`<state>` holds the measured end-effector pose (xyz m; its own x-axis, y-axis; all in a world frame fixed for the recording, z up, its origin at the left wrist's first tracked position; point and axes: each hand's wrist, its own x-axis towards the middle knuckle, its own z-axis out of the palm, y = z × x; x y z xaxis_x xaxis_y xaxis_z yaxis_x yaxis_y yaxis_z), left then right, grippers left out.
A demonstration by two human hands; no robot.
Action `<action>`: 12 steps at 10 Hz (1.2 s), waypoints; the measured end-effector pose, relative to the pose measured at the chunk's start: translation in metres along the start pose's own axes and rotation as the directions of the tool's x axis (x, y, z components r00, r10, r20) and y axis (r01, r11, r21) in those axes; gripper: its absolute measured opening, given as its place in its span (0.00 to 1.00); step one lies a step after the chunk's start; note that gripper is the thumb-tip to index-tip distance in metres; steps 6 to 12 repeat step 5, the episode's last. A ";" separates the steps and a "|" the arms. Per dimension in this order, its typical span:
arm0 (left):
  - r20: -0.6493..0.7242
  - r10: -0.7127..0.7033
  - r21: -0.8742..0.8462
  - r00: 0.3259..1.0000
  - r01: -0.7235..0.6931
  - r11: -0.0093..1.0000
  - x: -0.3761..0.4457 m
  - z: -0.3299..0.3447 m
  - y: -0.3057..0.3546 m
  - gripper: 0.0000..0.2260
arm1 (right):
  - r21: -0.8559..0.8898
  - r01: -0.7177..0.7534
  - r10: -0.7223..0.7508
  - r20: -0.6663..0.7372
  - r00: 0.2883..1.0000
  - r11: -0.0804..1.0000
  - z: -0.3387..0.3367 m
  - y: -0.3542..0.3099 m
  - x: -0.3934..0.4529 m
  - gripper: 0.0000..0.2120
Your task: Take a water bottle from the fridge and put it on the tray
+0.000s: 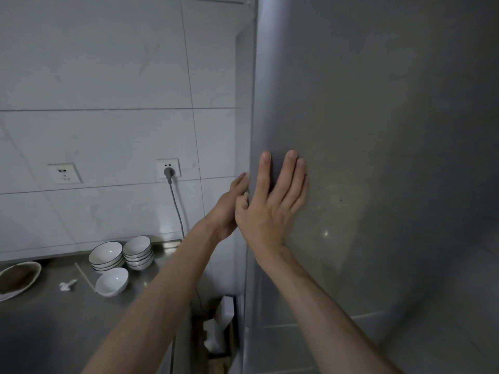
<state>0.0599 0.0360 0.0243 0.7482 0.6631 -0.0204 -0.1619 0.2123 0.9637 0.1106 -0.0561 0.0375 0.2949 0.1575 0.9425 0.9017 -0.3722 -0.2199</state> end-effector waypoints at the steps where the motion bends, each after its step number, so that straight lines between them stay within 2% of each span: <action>1: -0.042 0.064 0.098 0.997 -0.059 0.993 -0.010 0.009 0.000 0.24 | 0.068 -0.018 0.012 0.097 0.995 0.997 -0.015 0.000 0.001 0.37; 2: -0.136 0.174 0.267 0.975 -0.133 0.955 -0.028 0.021 -0.004 0.20 | 0.244 0.019 -0.055 0.143 0.988 0.970 -0.041 0.014 -0.001 0.34; 3: -0.217 0.220 0.237 0.951 -0.167 0.957 -0.047 0.027 -0.014 0.20 | 0.422 0.070 -0.140 0.138 0.980 0.904 -0.067 0.032 -0.017 0.24; 4: -0.300 0.223 0.188 0.928 -0.171 0.967 -0.062 0.030 -0.031 0.18 | 0.495 0.147 -0.304 0.253 0.918 0.857 -0.091 0.069 -0.069 0.16; 5: -0.386 0.195 0.249 0.902 -0.101 0.963 -0.078 0.029 -0.064 0.16 | 0.444 0.113 -0.371 0.552 0.747 0.889 -0.106 0.108 -0.127 0.11; 12: -0.386 0.195 0.249 0.902 -0.101 0.963 -0.078 0.029 -0.064 0.16 | 0.444 0.113 -0.371 0.552 0.747 0.889 -0.106 0.108 -0.127 0.11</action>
